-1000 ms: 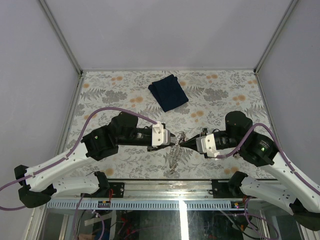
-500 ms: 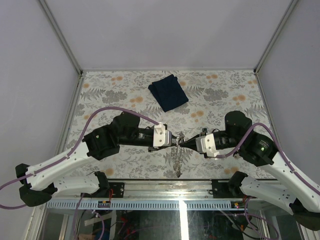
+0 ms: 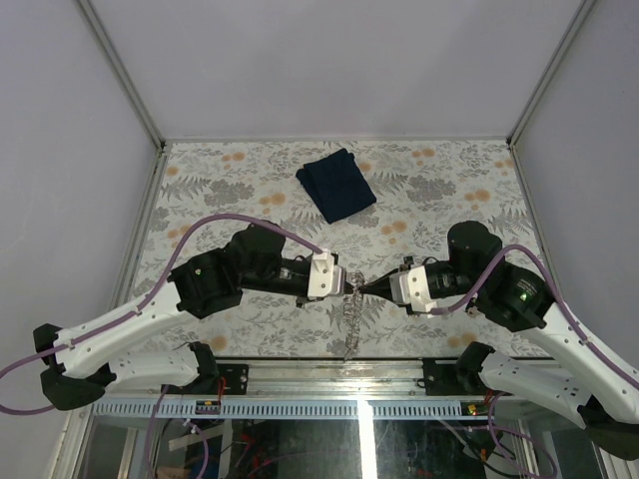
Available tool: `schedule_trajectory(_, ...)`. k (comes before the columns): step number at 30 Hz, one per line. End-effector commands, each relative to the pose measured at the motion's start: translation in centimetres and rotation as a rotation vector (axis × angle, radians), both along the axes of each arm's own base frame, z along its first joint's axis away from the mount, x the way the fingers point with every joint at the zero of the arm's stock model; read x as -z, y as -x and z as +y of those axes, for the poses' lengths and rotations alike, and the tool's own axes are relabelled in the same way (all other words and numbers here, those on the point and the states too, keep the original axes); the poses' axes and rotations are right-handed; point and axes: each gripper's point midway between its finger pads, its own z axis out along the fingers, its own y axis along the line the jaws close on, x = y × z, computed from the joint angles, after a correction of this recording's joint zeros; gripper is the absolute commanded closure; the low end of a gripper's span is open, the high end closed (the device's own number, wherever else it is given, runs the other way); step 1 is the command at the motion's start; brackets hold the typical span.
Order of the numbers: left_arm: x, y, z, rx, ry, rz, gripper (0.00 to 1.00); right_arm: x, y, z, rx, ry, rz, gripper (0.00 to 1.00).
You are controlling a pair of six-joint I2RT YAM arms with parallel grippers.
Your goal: Put the keys on the keyring
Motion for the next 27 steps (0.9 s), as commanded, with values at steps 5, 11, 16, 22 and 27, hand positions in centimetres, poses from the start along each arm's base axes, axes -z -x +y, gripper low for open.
schedule_trajectory(5, -1.5, -0.1, -0.3, -0.025, 0.026, 0.018, 1.00, -3.6, 0.5, 0.0, -0.017, -0.104, -0.084, 1.00)
schedule_trajectory(11, -2.2, -1.8, -0.4, -0.150, 0.060, 0.051, 1.00, -3.4, 0.5, -0.6, 0.013, -0.107, -0.083, 0.84)
schedule_trajectory(16, -2.6, -2.3, -0.3, -0.189, 0.108, 0.043, 1.00, -3.3, 0.3, -1.3, 0.065, -0.112, -0.066, 0.70)
schedule_trajectory(22, -3.1, -2.0, 0.0, -0.182, 0.175, 0.026, 1.00, -3.9, -0.1, -1.7, 0.167, -0.157, 0.068, 0.64)
schedule_trajectory(27, -4.0, -1.1, 0.3, -0.151, 0.253, 0.032, 1.00, -3.7, -0.2, -0.4, 0.168, -0.239, 0.206, 0.57)
